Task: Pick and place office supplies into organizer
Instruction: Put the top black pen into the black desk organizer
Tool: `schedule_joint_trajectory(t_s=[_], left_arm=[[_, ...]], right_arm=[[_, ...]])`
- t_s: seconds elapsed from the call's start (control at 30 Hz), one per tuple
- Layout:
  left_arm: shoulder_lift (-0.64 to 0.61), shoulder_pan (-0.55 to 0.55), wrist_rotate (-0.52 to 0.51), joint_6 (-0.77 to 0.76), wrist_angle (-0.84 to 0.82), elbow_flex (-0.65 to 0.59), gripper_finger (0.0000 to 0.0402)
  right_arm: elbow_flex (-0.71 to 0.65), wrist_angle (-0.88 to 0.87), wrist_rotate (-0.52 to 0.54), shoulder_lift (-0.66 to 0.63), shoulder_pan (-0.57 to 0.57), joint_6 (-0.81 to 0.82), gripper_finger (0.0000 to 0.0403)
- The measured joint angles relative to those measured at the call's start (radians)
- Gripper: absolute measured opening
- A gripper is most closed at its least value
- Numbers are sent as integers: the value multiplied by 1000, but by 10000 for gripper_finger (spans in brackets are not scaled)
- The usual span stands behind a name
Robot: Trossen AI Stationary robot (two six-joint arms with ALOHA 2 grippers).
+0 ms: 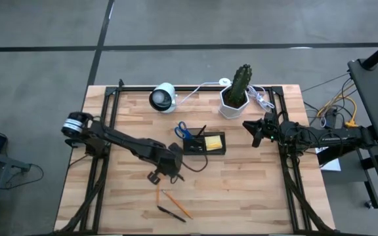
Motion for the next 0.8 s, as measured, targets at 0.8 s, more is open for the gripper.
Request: schedule_joint_trajectory(t_s=[0.8], left_arm=[[-97,112,-8,-319,453,20,10]], right_arm=[[0,-1,0,5,1,-3,54]])
